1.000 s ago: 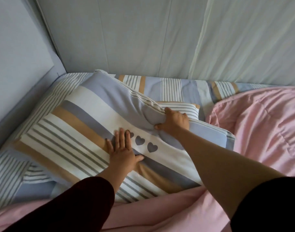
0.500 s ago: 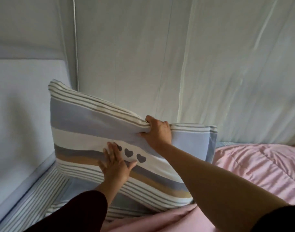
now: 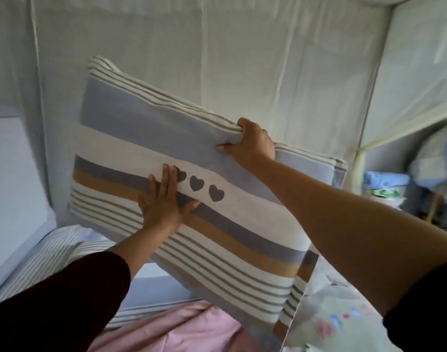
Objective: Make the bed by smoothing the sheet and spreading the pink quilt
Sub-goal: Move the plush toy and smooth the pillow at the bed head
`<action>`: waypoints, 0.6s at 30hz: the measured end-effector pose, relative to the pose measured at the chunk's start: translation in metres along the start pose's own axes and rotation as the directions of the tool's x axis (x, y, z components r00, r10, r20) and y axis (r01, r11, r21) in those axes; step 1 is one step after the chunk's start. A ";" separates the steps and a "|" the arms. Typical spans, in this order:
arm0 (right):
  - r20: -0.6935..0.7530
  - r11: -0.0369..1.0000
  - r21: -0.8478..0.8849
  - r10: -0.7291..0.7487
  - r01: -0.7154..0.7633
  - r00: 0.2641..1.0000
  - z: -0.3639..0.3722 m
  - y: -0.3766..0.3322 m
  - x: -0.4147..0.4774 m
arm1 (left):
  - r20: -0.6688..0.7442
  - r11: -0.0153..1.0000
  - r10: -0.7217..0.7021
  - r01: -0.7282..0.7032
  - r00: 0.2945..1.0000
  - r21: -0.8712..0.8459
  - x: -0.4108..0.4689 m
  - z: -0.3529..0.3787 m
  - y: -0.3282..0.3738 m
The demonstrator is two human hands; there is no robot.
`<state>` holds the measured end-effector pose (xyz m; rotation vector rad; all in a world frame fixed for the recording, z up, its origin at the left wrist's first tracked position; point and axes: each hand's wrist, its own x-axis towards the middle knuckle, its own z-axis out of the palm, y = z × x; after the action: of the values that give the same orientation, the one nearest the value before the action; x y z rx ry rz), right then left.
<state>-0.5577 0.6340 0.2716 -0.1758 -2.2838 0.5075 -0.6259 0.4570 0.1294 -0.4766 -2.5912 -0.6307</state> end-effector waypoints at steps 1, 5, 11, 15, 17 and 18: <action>-0.002 0.999 0.015 0.051 -0.051 0.999 -0.020 0.017 -0.009 | 0.008 0.999 0.049 -0.049 0.999 0.006 -0.008 0.005 0.019; 0.004 0.973 0.053 0.224 -0.224 0.974 -0.100 0.100 -0.043 | 0.056 0.972 0.231 -0.228 0.971 -0.066 -0.038 0.032 0.098; 0.066 0.805 -0.220 0.576 -0.551 0.815 -0.226 0.244 -0.103 | 0.313 0.902 0.432 -0.406 0.846 -0.147 -0.086 0.083 0.210; 0.251 0.698 -0.479 0.690 -0.532 0.679 -0.209 0.301 -0.169 | 0.511 0.885 0.457 -0.431 0.728 -0.177 -0.116 0.134 0.222; 0.473 0.708 -0.502 0.705 -0.496 0.528 -0.163 0.310 -0.218 | 0.649 0.896 0.418 -0.408 0.636 -0.178 -0.138 0.157 0.218; 0.555 0.712 -0.526 0.701 -0.464 0.447 -0.133 0.315 -0.248 | 0.692 0.895 0.406 -0.413 0.597 -0.169 -0.150 0.168 0.214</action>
<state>-0.2998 0.8921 0.0585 -1.1828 -3.0759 0.6555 -0.4632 0.6864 -0.0027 -1.5436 -2.9869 -0.2846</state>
